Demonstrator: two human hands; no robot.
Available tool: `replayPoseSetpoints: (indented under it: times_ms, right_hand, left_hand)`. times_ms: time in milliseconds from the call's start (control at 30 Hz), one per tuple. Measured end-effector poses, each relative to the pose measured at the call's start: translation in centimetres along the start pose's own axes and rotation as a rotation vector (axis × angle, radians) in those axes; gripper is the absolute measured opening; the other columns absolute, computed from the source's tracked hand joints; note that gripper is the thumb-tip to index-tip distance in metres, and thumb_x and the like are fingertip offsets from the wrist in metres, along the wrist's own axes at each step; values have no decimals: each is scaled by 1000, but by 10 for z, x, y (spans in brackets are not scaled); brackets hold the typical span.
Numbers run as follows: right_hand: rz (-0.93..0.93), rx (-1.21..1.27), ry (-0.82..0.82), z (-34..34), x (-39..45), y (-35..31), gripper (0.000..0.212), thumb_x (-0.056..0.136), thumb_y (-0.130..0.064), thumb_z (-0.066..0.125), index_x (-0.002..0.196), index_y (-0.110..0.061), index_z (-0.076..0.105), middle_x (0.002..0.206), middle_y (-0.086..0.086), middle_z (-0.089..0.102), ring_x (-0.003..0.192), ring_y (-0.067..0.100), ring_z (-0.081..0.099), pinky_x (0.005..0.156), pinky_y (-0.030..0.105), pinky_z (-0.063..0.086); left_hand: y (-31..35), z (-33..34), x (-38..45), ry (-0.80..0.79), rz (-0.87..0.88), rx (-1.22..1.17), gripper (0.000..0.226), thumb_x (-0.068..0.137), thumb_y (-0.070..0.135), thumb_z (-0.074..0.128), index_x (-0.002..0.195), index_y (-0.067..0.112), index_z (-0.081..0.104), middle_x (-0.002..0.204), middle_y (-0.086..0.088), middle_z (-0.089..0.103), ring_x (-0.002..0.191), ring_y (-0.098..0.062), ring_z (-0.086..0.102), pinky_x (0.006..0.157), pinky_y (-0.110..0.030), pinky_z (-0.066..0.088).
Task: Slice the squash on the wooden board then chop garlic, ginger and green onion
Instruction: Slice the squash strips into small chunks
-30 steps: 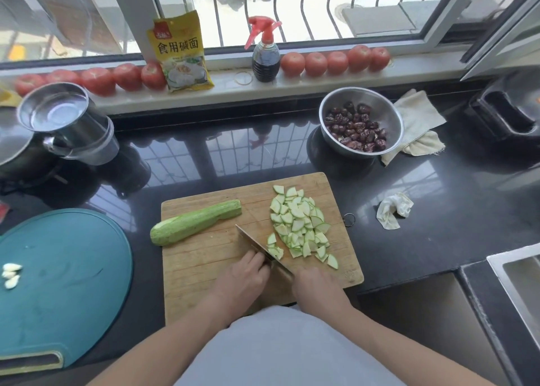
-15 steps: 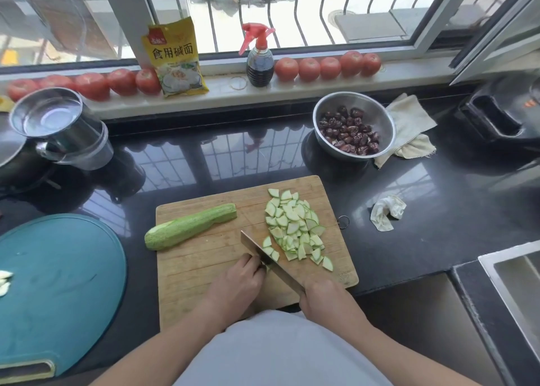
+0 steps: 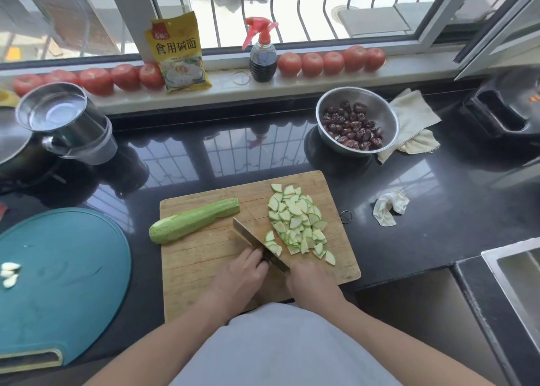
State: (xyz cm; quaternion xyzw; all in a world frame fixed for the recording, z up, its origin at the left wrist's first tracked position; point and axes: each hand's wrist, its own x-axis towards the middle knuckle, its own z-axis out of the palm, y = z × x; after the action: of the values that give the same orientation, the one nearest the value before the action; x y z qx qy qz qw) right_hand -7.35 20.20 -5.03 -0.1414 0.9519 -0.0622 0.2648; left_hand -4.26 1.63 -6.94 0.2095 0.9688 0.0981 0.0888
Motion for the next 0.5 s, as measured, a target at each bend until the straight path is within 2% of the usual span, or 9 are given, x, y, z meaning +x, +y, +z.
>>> replayPoseSetpoints:
  times_ms: [100, 233, 400, 500]
  right_hand:
    - [-17, 75, 16, -1, -6, 4, 16, 93, -18, 43, 77, -18, 47, 80, 9, 60, 73, 32, 57, 59, 37, 42]
    - [-28, 95, 36, -2, -26, 20, 17, 94, -21, 42, 80, -14, 51, 77, 4, 56, 69, 28, 54, 57, 36, 42]
    - [-26, 4, 22, -1, -36, 22, 14, 95, -23, 41, 88, -16, 51, 88, 6, 59, 81, 32, 58, 60, 36, 41]
    - [-24, -20, 1, 2, -36, 22, 14, 95, -23, 41, 82, -17, 44, 85, 6, 57, 80, 33, 58, 58, 35, 37]
  left_hand:
    - [-1, 1, -3, 25, 9, -31, 29, 65, -2, 77, 91, 13, 72, 89, -3, 63, 79, -21, 62, 52, -31, 55]
    - [2, -2, -4, 31, -8, -5, 32, 56, -1, 80, 83, 14, 72, 85, -1, 65, 78, -20, 65, 51, -29, 55]
    - [3, 3, -4, 4, -40, 6, 29, 69, -1, 75, 94, 11, 73, 95, -5, 67, 90, -24, 66, 56, -35, 59]
    - [2, 5, -4, 6, -47, -7, 28, 69, 0, 76, 94, 12, 73, 96, -5, 67, 90, -25, 66, 54, -36, 59]
